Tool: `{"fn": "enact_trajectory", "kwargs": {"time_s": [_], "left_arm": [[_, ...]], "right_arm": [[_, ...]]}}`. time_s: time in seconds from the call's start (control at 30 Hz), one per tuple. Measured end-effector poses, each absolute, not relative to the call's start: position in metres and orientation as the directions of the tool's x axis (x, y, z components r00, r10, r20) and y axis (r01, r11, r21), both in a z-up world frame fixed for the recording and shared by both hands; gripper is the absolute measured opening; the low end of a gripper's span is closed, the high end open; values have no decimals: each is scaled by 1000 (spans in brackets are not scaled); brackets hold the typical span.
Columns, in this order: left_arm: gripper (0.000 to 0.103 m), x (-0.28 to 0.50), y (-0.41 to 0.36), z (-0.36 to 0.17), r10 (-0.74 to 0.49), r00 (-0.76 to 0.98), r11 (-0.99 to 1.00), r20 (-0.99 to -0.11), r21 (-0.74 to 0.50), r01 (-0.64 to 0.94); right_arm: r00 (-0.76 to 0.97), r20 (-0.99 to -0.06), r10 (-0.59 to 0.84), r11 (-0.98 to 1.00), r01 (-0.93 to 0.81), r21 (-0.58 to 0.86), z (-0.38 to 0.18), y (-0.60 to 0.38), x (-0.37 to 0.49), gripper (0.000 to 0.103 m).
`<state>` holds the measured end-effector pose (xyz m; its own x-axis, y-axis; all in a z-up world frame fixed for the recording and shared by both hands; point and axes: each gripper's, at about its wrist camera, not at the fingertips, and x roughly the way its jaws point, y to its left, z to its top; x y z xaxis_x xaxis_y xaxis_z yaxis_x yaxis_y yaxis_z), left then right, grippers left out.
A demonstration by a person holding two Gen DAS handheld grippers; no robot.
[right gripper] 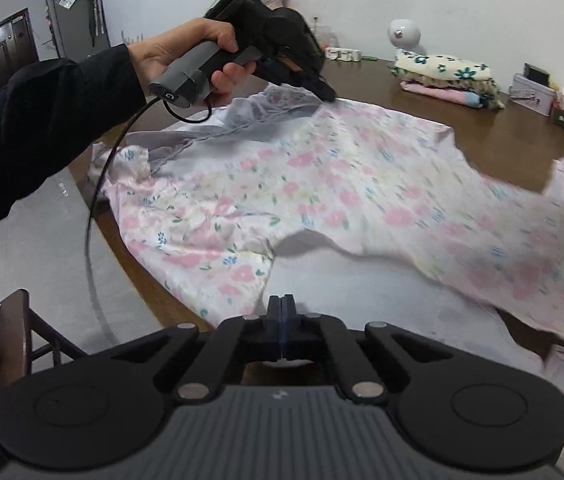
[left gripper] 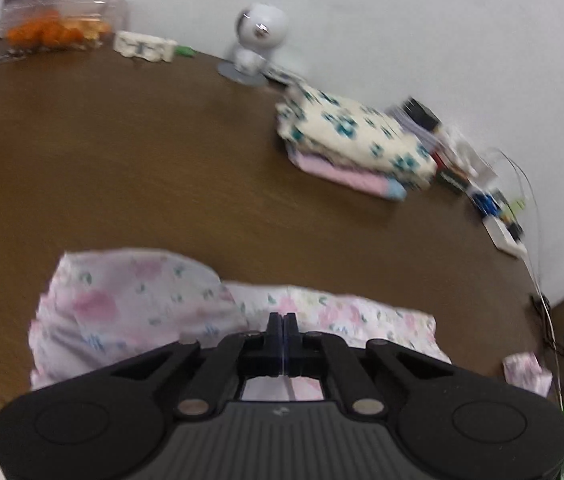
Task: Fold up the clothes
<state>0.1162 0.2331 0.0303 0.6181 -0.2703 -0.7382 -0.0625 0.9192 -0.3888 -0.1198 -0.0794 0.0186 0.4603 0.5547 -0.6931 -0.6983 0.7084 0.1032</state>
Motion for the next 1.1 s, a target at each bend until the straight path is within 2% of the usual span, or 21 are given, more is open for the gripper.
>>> {"fn": "enact_trajectory", "kwargs": {"time_s": [0.13, 0.17, 0.23, 0.27, 0.3, 0.33, 0.47, 0.5, 0.6, 0.63, 0.7, 0.77, 0.8, 0.87, 0.9, 0.97, 1.0, 1.1], "left_arm": [[1, 117, 243, 35, -242, 655, 909, -716, -403, -105], [5, 113, 246, 40, -239, 668, 906, -705, -409, -107], [22, 102, 249, 52, -236, 665, 910, -709, -401, -104], [24, 90, 247, 61, -253, 660, 917, -707, -392, -68], [30, 73, 243, 71, -282, 661, 924, -695, -381, -6], [36, 55, 240, 80, -305, 660, 930, -687, -365, 50], [49, -35, 227, 101, -281, 677, 956, -680, -256, 141], [55, -59, 225, 104, -267, 687, 962, -676, -228, 150], [64, -116, 215, 92, -219, 689, 974, -691, -194, 115], [64, -127, 211, 80, -207, 672, 978, -712, -178, 112], [64, -142, 196, 57, -167, 664, 986, -728, -121, 116], [64, -145, 187, 43, -112, 685, 994, -720, -85, 72], [61, -144, 187, 38, -89, 684, 996, -724, -79, 46], [45, -143, 187, 31, -52, 680, 997, -732, -71, -1], [35, -145, 189, 30, -55, 676, 997, -735, -82, -8], [31, -148, 193, 28, -66, 676, 995, -734, -100, -12], [31, -150, 194, 26, -68, 676, 994, -734, -104, -13], [27, -156, 196, 20, -51, 677, 996, -735, -90, -22]], "right_arm": [[523, -691, 500, 768, -636, 74, 18, -94, -112, 0], [538, -692, 482, 788, -611, 73, 19, -98, -112, 1], [556, -688, 466, 816, -571, 91, 21, -106, -111, 12], [559, -677, 479, 820, -559, 118, 25, -110, -114, 17], [562, -665, 493, 820, -556, 137, 27, -114, -116, 28], [573, -650, 499, 819, -557, 137, 29, -116, -120, 33], [595, -652, 470, 837, -536, 114, 30, -119, -116, 34], [595, -654, 468, 838, -533, 115, 33, -119, -108, 34], [610, -632, 478, 830, -549, 99, 55, -111, -80, 36], [609, -618, 498, 815, -571, 94, 66, -102, -67, 45], [567, -615, 548, 767, -635, 99, 81, -75, -38, 56], [473, -645, 600, 713, -682, 162, 81, -33, 3, 56], [425, -657, 623, 685, -702, 195, 81, -12, 24, 55], [404, -713, 573, 707, -683, 181, 69, 30, 60, 46], [408, -744, 529, 730, -665, 154, 61, 49, 76, 40], [385, -768, 511, 738, -655, 163, 49, 69, 96, 29], [373, -780, 502, 742, -649, 167, 43, 78, 106, 20], [412, -785, 462, 778, -614, 135, 26, 91, 121, 14]]}}
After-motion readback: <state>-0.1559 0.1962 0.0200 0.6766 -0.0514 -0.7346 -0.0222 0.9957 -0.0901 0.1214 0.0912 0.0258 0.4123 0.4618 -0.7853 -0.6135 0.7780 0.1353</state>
